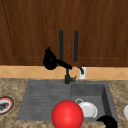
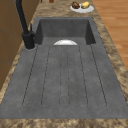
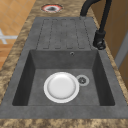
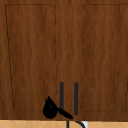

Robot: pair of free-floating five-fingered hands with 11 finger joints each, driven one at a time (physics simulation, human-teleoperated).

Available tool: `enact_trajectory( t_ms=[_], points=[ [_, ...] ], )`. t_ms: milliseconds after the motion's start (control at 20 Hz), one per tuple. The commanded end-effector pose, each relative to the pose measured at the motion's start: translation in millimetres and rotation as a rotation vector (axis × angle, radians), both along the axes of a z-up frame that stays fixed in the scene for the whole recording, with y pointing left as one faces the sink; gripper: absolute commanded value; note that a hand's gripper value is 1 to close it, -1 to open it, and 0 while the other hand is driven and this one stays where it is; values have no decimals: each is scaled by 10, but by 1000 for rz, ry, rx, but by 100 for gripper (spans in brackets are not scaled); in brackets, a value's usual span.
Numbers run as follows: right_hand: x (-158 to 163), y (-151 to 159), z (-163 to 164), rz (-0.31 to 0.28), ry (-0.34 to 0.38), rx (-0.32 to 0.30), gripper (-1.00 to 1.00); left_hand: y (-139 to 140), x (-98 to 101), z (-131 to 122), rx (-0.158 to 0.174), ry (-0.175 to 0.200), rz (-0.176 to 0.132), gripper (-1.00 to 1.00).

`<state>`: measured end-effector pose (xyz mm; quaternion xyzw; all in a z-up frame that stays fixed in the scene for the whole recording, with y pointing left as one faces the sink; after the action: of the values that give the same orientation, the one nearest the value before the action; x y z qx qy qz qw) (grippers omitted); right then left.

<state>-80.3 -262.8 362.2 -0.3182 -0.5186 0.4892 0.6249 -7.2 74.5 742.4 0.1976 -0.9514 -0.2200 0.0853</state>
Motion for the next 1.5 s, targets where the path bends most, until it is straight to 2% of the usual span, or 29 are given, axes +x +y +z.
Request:
enact_trajectory(
  t_ms=[0, 250, 550, 1150, 1250, 1350, 1450],
  points=[
    [0, 0, 0, 0, 0, 0, 0, 0, -15, 41, -108, 0, 94, -100],
    [0, 0, 0, 0, 0, 0, 0, 2, -29, 86, -110, -8, 120, -100],
    [0, 0, 0, 0, 0, 0, 0, 6, -65, 151, -95, -22, 166, -100],
    [0, 0, 0, 0, 0, 0, 0, 16, -92, 259, -110, -61, 255, -100],
    [0, 0, 0, 0, 0, 0, 0, 18, -92, 287, -102, -72, 272, -100],
    [0, 0, 0, 0, 0, 0, 0, -6, -76, 262, -67, -77, 291, -100],
    [0, 0, 0, 0, 0, 0, 0, -43, -36, 269, -49, -88, 305, -100]
  ],
)
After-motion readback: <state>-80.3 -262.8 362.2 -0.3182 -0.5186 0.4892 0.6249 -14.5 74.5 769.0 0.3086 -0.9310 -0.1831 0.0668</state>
